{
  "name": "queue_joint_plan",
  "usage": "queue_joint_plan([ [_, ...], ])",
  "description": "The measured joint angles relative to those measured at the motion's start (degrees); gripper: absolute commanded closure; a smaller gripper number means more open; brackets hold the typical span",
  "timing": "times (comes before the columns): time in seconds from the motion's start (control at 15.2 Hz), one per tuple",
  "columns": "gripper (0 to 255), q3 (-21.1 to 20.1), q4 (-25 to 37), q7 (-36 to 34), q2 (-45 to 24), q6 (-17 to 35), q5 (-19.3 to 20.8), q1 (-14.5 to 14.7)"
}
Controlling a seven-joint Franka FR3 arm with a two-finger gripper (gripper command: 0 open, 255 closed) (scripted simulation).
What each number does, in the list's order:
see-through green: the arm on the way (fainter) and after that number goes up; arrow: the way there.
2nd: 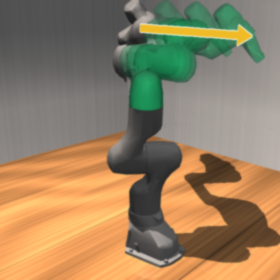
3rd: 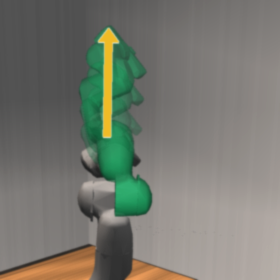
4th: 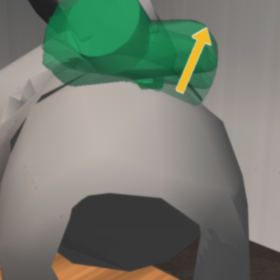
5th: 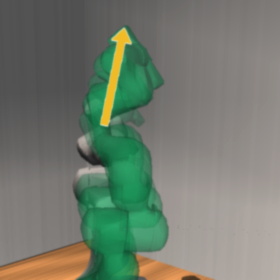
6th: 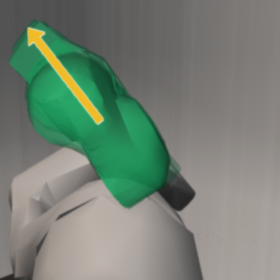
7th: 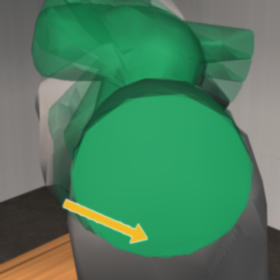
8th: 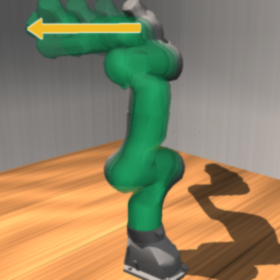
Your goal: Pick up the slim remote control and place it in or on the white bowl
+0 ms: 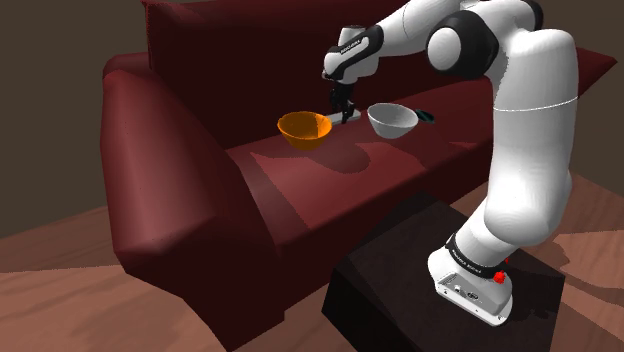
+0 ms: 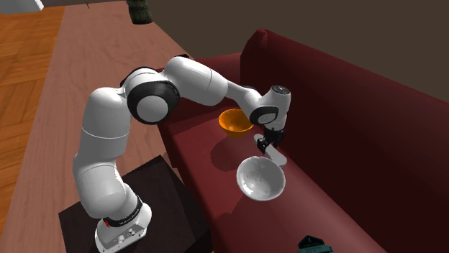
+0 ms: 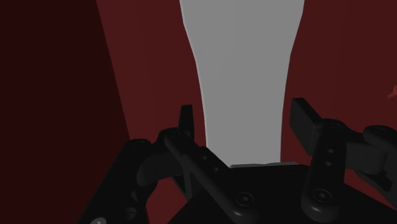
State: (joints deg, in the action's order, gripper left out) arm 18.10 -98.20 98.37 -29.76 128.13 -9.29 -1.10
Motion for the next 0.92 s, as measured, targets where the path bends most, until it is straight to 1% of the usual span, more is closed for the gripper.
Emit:
queue_joint_plan([
  [0.92, 255, 1.10, 4.30, -0.94, 4.78, -8.88, 1.90, 0.51],
])
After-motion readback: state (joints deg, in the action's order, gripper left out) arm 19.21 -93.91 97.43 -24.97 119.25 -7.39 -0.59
